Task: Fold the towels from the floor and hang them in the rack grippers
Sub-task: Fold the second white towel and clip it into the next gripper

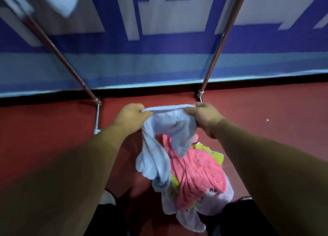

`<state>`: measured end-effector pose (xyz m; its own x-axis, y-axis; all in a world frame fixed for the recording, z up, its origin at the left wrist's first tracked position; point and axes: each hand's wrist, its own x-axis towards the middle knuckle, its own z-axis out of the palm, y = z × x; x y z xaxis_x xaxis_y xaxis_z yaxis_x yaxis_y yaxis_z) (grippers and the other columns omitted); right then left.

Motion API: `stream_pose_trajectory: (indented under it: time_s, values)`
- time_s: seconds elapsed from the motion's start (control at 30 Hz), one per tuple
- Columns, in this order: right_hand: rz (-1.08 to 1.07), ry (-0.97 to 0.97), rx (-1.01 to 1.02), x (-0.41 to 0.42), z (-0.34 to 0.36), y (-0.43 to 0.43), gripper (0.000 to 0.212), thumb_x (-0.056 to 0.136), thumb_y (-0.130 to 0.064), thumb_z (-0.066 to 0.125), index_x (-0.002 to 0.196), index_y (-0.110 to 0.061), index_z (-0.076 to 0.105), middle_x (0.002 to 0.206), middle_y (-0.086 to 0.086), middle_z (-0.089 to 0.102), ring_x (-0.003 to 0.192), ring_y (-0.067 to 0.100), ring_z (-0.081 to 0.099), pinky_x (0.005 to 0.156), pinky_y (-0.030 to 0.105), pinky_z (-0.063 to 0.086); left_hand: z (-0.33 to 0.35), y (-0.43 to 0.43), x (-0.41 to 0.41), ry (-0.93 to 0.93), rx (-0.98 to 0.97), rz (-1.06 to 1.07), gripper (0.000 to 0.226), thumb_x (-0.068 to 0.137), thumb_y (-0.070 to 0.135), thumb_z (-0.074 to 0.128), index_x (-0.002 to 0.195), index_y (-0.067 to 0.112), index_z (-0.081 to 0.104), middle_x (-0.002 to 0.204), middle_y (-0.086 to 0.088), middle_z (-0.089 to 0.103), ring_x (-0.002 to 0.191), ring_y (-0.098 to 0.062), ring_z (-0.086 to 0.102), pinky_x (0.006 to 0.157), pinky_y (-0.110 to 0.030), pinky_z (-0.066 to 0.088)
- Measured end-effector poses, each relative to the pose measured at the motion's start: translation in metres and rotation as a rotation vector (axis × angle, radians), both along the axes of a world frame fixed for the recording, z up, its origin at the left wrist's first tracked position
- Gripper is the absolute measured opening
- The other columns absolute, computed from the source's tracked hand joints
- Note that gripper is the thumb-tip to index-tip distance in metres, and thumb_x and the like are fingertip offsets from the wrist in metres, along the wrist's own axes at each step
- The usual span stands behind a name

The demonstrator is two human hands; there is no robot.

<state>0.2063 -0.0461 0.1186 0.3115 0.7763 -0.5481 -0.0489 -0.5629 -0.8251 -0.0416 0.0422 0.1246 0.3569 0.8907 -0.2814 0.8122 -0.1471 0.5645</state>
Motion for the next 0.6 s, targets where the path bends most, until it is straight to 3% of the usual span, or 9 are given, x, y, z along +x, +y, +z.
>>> stream_pose_trajectory:
  time_s: [0.13,0.27,0.37,0.47,0.6]
  values:
    - [0.091,-0.075,0.17,-0.021,0.123,0.017,0.027,0.092,-0.008,0.075,0.074,-0.016,0.057,0.066,0.006,0.062,0.059,0.019,0.058,0.058,0.028,0.047,0.094,0.0,-0.023,0.004,0.06,-0.004,0.045,0.099,0.041,0.071,0.067,0.013,0.057,0.063,-0.001,0.057,0.066,-0.024,0.052,0.061,-0.037,0.036]
    - [0.226,-0.172,0.328,-0.055,0.254,0.015,0.017,0.086,-0.018,0.081,0.091,-0.009,0.068,0.078,0.012,0.068,0.071,0.023,0.065,0.065,0.037,0.053,0.198,-0.01,-0.047,-0.047,0.116,-0.038,0.032,0.092,0.038,0.076,0.078,0.012,0.065,0.074,-0.004,0.068,0.076,-0.027,0.064,0.072,-0.04,0.052]
    - [0.329,-0.253,0.414,-0.081,0.34,0.004,0.023,0.086,-0.02,0.082,0.096,-0.003,0.072,0.088,0.012,0.076,0.082,0.027,0.073,0.075,0.042,0.06,0.276,-0.027,-0.059,-0.19,0.138,-0.04,0.023,0.079,0.032,0.082,0.084,0.016,0.066,0.081,-0.006,0.072,0.072,-0.02,0.06,0.076,-0.045,0.055]
    - [0.394,-0.363,0.496,-0.104,0.409,-0.013,0.011,0.088,-0.017,0.08,0.084,-0.013,0.071,0.079,0.007,0.074,0.075,0.02,0.071,0.068,0.035,0.058,0.351,-0.049,-0.061,-0.453,0.072,-0.069,0.033,0.078,0.03,0.084,0.097,0.013,0.063,0.082,-0.012,0.074,0.076,-0.019,0.064,0.074,-0.04,0.053]
    - [0.383,-0.449,0.575,-0.121,0.473,-0.036,0.014,0.089,-0.015,0.079,0.086,-0.01,0.067,0.074,0.007,0.069,0.069,0.02,0.067,0.061,0.034,0.055,0.433,-0.076,-0.057,-0.594,0.132,-0.122,0.021,0.091,0.018,0.079,0.109,0.012,0.069,0.065,0.009,0.063,0.063,-0.01,0.056,0.065,-0.031,0.048]
